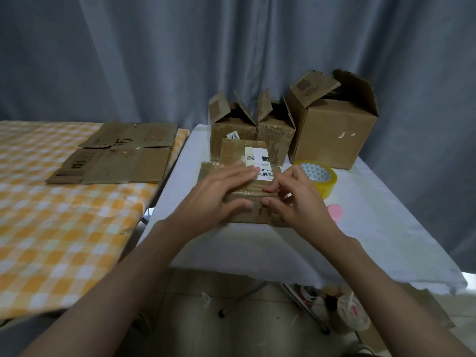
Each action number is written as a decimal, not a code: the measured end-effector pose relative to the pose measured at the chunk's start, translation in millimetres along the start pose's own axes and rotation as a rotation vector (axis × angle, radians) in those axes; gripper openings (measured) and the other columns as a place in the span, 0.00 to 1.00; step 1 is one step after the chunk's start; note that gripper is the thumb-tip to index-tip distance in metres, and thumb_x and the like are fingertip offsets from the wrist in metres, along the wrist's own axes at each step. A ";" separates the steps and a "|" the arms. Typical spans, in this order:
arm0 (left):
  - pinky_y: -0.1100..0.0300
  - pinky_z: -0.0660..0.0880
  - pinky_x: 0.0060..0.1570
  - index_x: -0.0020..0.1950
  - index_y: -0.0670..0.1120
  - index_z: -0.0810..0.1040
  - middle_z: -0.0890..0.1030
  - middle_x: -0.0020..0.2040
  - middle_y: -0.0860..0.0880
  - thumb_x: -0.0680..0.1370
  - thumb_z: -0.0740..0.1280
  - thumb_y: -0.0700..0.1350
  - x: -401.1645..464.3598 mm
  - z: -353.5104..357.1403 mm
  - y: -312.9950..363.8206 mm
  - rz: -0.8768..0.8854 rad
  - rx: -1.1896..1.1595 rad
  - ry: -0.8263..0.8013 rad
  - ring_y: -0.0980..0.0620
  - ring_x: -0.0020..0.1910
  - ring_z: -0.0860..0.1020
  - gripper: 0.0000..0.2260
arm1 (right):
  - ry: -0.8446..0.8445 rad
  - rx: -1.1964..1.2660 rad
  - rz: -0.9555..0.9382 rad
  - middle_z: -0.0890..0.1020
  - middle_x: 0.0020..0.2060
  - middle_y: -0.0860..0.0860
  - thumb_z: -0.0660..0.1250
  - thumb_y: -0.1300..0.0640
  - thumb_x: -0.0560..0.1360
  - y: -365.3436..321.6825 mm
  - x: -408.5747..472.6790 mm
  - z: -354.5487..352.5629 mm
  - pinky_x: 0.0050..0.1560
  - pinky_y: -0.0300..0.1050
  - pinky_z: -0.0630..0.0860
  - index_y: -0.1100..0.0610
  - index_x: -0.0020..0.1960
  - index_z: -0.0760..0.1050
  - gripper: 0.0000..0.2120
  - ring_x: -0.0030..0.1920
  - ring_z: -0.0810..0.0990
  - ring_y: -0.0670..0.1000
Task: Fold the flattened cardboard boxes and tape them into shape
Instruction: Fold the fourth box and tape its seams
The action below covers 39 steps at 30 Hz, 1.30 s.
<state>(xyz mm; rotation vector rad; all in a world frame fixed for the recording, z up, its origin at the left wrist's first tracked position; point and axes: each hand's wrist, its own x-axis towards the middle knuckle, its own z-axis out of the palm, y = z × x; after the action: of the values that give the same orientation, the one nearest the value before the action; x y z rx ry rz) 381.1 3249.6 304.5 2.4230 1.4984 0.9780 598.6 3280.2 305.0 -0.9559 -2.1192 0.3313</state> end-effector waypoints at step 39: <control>0.50 0.75 0.50 0.59 0.46 0.83 0.84 0.49 0.43 0.82 0.60 0.57 4.1 -34.4 -19.2 -0.618 0.187 0.172 0.41 0.48 0.79 0.19 | 0.072 0.103 0.625 0.83 0.40 0.62 0.59 0.44 0.82 -10.8 -4.0 -7.6 0.49 0.60 0.80 0.63 0.49 0.81 0.23 0.43 0.83 0.61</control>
<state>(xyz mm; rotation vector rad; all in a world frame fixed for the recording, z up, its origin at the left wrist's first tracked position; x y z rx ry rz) 347.8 3255.1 325.1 1.7927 2.2855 0.9437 600.3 3269.4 313.3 -1.5291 -1.6753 0.6935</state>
